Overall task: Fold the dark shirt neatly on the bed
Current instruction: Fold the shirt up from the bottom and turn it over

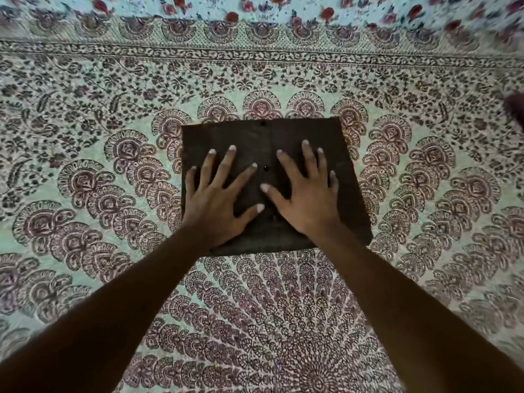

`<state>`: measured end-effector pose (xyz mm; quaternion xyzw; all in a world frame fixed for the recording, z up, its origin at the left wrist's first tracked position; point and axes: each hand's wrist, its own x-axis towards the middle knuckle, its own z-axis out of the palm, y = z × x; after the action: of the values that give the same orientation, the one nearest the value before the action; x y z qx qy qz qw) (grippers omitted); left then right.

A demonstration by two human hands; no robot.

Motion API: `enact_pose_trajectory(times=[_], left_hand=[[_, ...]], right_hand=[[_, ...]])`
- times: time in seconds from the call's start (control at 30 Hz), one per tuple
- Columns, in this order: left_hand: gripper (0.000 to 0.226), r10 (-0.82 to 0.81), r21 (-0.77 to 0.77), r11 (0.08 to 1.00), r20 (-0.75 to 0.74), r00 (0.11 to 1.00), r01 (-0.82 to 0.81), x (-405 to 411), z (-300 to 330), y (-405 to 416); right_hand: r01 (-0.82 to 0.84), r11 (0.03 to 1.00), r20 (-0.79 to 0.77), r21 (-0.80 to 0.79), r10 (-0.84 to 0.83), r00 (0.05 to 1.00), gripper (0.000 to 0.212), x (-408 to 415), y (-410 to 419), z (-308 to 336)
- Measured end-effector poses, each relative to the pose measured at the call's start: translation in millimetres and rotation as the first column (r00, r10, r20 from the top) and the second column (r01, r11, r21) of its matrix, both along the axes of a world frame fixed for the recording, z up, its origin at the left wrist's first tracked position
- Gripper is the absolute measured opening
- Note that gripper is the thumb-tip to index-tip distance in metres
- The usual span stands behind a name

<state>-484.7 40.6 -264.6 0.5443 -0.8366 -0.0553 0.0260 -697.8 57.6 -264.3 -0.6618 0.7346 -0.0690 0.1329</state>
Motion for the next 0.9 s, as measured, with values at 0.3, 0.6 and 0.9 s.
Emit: enact_pose_trajectory(times=[0.3, 0.6, 0.9], left_hand=[[0.088, 0.094, -0.028, 0.995, 0.004, 0.996, -0.094, -7, -25, 13], [0.089, 0.128, 0.021, 0.992, 0.007, 0.992, -0.128, -6, -25, 10], [0.078, 0.532, 0.252, 0.844, -0.271, 0.802, -0.474, -1, 7, 26]], right_hand=[[0.162, 0.984, -0.097, -0.069, -0.168, 0.981, 0.091, -16, 14, -29], [0.360, 0.932, -0.068, -0.036, -0.361, 0.930, 0.089, -38, 7, -27], [-0.012, 0.974, -0.022, -0.228, 0.007, 1.000, 0.050, 17, 2, 18]])
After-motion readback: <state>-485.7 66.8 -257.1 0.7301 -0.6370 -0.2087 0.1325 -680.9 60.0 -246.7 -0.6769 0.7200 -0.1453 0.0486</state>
